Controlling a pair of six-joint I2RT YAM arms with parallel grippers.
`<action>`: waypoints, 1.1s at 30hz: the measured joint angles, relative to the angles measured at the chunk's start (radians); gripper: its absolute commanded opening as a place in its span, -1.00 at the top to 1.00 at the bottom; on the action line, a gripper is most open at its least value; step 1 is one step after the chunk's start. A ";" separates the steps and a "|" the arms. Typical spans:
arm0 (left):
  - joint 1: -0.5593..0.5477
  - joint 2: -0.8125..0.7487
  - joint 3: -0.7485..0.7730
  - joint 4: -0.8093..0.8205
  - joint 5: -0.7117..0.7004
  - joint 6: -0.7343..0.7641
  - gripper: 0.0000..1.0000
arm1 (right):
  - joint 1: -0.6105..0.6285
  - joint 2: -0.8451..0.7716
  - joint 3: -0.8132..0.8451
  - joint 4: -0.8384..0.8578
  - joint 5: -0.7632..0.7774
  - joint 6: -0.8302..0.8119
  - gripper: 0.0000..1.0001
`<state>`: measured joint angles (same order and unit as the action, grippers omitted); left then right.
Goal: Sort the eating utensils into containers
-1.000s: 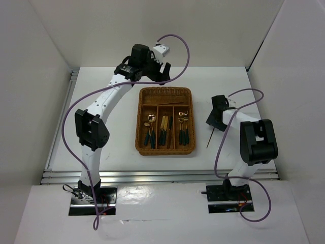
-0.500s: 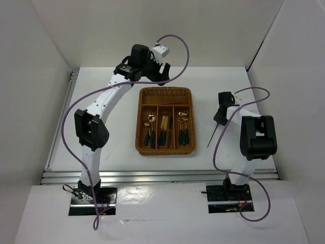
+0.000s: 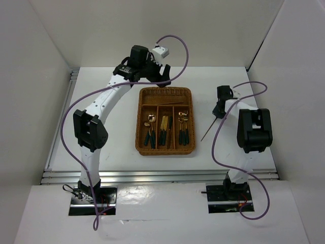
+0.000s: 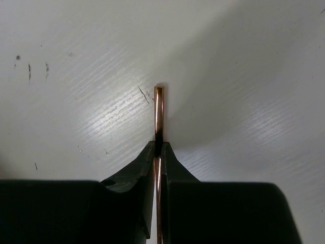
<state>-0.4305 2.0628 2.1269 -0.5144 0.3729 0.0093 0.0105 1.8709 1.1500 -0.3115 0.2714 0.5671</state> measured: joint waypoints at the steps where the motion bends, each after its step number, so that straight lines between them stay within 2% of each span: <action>1: 0.000 -0.001 -0.005 0.002 0.015 -0.010 -0.84 | 0.000 0.000 0.009 -0.022 -0.005 0.000 0.95; 6: -0.006 -0.003 -0.053 0.043 0.118 -0.064 -0.86 | 0.000 -0.018 0.057 -0.141 -0.037 -0.019 0.95; 10: -0.039 -0.003 -0.093 0.099 0.200 -0.124 -0.86 | 0.001 -0.094 0.134 -0.206 -0.079 -0.046 0.95; 17: -0.097 -0.002 -0.202 0.320 0.342 -0.390 -0.84 | 0.032 -0.249 0.205 -0.212 -0.131 -0.072 0.95; 25: -0.107 0.037 -0.291 0.541 0.401 -0.676 -0.82 | 0.069 -0.271 0.208 -0.214 -0.194 -0.070 0.95; 33: -0.151 0.074 -0.347 0.656 0.399 -0.820 -0.74 | 0.108 -0.293 0.212 -0.203 -0.249 -0.061 0.95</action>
<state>-0.5812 2.1368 1.7798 0.1417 0.7723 -0.8108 0.1188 1.5780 1.3621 -0.5144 0.0227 0.5060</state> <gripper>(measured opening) 0.874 0.111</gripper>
